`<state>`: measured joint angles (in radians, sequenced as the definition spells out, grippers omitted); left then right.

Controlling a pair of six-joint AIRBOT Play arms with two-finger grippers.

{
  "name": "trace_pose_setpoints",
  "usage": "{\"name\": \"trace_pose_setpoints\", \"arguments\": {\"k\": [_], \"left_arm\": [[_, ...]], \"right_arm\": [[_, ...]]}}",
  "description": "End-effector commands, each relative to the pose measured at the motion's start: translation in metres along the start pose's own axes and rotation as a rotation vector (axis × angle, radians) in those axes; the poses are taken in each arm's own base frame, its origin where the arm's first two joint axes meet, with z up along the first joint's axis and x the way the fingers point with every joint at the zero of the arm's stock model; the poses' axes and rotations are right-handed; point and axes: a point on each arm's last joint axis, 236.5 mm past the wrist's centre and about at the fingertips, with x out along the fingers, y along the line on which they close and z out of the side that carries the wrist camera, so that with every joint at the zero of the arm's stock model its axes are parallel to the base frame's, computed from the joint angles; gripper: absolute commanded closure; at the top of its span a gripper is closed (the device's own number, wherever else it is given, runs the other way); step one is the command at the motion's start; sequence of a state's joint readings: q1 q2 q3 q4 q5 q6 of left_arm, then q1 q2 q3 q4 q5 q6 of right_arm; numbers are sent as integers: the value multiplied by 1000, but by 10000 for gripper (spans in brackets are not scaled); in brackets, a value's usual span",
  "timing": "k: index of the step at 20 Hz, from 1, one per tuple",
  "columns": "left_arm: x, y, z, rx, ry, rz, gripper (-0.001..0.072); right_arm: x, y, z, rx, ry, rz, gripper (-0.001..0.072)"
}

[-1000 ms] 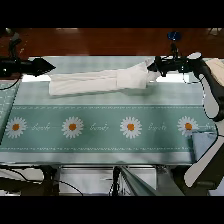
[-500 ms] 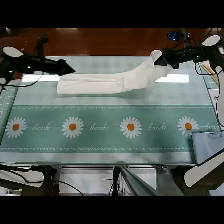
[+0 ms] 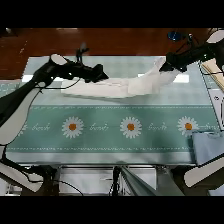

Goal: Fold the shirts.

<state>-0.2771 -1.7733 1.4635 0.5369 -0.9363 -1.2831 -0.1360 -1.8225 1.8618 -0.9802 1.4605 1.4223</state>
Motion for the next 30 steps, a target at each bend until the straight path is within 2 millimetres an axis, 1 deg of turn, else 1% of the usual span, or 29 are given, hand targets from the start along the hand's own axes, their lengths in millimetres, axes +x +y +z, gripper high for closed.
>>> {"name": "trace_pose_setpoints", "arguments": {"k": [1,3,5,7,10,12,15,17,19,22,23,25,26,27,28,29,30], "left_arm": [[41,-2,-29,-106,69,2,676],[53,-1,-41,-145,98,8,676],[63,-5,-49,-162,110,12,676],[71,-10,-53,-175,101,15,676],[81,-17,-51,-201,59,23,677],[90,-17,-55,-221,53,31,677],[107,-9,-75,-278,101,50,677],[119,-8,-86,-313,122,58,677],[130,-12,-92,-346,127,61,677],[147,-23,-95,-401,118,56,678],[153,-28,-96,-405,122,49,678],[161,-35,-93,-388,127,34,678],[160,-36,-88,-381,116,28,678],[153,-37,-76,-348,92,20,678],[140,-34,-60,-298,65,23,679],[121,-29,-43,-239,41,41,679],[95,-21,-25,-169,22,71,679]], "right_arm": [[-19,-9,-5,-42,-3,-91,695],[-26,-6,-5,-62,-14,-103,695],[-28,-4,-6,-66,-13,-98,695],[-26,-1,-6,-77,-10,-96,695],[-23,7,-11,-84,10,-78,695],[-22,17,-15,-84,24,-42,695],[-30,29,-14,-94,6,-10,695],[-38,38,-13,-114,-12,-1,695],[-47,49,-14,-138,-30,18,694],[-57,68,-15,-159,-48,72,695],[-59,72,-15,-162,-53,85,694],[-60,73,-16,-163,-51,87,695],[-60,72,-16,-164,-50,84,695],[-60,72,-16,-163,-51,84,694],[-60,73,-16,-162,-51,84,695],[-60,73,-16,-163,-51,86,694],[-59,75,-16,-167,-51,86,694]]}}
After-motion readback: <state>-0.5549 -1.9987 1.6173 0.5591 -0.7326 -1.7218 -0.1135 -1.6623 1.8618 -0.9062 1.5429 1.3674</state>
